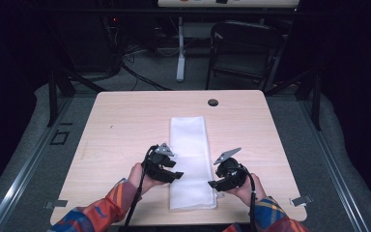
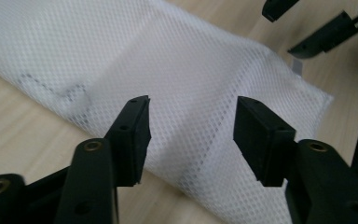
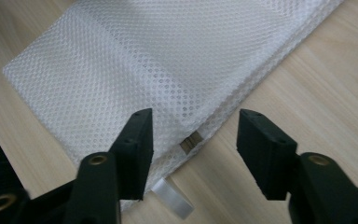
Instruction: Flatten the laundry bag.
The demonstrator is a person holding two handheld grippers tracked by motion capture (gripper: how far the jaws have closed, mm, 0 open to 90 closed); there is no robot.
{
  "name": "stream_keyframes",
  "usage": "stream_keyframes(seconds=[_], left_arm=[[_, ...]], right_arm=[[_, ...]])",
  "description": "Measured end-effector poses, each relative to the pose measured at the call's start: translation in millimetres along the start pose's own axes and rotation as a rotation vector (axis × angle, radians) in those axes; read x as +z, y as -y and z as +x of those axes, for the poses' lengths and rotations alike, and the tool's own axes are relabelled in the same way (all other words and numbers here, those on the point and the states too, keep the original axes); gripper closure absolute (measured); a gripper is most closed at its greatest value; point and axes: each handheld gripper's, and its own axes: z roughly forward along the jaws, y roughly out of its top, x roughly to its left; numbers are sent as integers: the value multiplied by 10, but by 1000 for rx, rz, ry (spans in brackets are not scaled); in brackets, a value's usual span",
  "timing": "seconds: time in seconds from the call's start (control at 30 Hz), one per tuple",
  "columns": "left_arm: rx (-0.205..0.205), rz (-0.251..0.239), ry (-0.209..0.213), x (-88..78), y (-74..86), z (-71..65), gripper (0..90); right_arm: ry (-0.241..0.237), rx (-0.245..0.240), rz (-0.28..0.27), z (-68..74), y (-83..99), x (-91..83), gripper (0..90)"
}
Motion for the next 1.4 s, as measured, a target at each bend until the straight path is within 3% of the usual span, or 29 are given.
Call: stream_keyframes(seconds=[0.1,0.17,0.2,0.3,0.43,0.53,0.63,0.73,0.9,0.97,1.0,1.03,1.07,1.23,1.4], left_arm=[[9,54,30,103,78,-21,666],[26,84,17,174,93,-23,745],[26,84,17,174,93,-23,786],[11,113,22,270,116,32,850],[5,135,-19,371,130,128,891],[-5,136,-21,417,146,181,897],[12,139,-46,420,125,201,897],[9,125,-55,429,118,254,897],[14,108,-71,445,80,332,892],[15,103,-67,414,67,347,756],[3,95,-63,377,59,349,756],[-1,78,-61,342,54,340,655],[3,64,-55,312,51,330,655],[51,17,-50,120,26,132,391],[113,-1,-12,67,23,-106,310]], right_arm=[[-8,-21,-4,38,7,38,717],[-34,-23,17,66,3,91,799],[-34,-23,17,66,3,91,799],[-42,-62,68,145,16,271,900],[-41,-79,85,173,-8,329,900],[-39,-84,85,192,-11,358,900],[-18,-87,71,221,-32,388,900],[-12,-75,48,216,-40,411,900],[-1,-96,43,241,-92,431,900],[-14,-87,2,212,-138,329,799],[-14,-87,2,212,-138,329,799],[-7,-60,-35,182,-156,231,648],[-7,-60,-35,182,-156,231,648],[-3,-18,-33,67,-107,123,306],[-3,29,-11,-14,-60,68,183]])
